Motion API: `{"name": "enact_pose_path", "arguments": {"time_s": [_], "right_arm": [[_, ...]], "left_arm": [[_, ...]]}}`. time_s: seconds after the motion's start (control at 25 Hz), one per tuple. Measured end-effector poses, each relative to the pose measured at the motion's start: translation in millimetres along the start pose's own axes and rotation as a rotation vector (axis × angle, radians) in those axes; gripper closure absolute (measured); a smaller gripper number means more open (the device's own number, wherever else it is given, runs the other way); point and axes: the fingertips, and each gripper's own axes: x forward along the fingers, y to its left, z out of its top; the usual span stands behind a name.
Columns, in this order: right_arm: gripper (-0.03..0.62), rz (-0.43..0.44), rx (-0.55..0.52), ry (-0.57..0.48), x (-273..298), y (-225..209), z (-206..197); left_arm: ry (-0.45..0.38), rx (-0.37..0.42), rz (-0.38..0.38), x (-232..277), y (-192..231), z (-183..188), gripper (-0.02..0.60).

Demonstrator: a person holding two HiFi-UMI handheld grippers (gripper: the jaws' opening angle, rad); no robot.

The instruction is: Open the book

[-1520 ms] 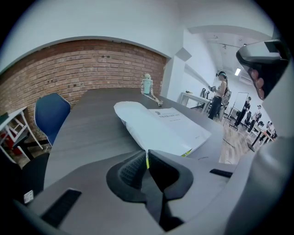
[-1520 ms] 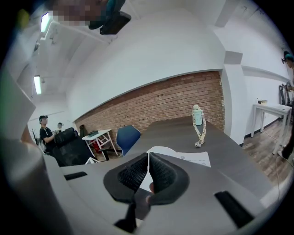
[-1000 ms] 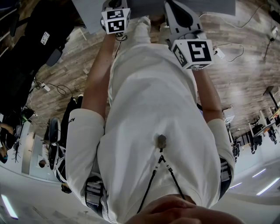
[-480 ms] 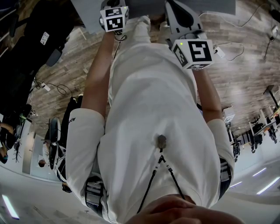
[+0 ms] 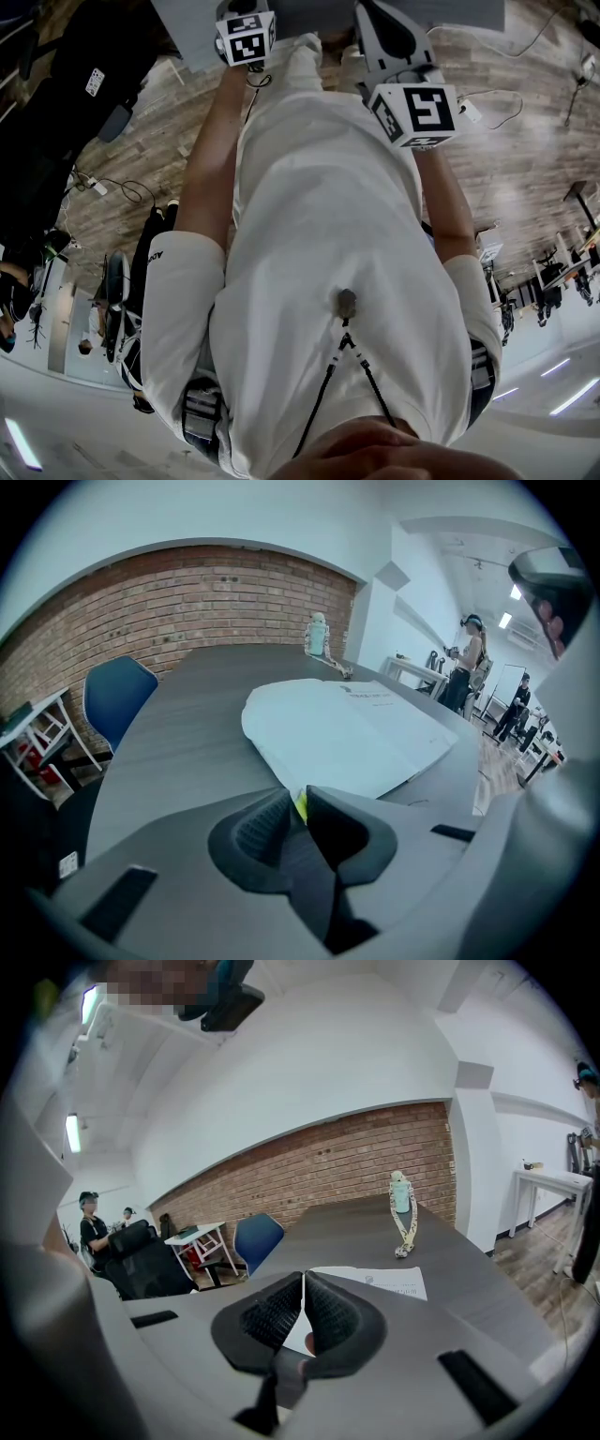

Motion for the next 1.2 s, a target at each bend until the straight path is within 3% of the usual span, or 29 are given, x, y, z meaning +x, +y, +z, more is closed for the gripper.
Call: {"name": "enact_pose_path", "arguments": {"time_s": [0.36, 0.88, 1.2], "right_arm": [[0.556, -0.003, 0.002, 0.003, -1.8, -5.6, 0.3], [0.556, -0.007, 0.002, 0.004, -5.1, -12.1, 1.6], [0.556, -0.004, 0.002, 0.003, -5.4, -16.7, 1.6]], "left_arm": [[-0.019, 0.035, 0.025, 1.6, 0.5, -0.7, 0.501], [0.016, 0.081, 0.062, 2.6, 4.0, -4.4, 0.426], [0.017, 0.043, 0.085, 2.8, 10.6, -6.6, 0.391]]}}
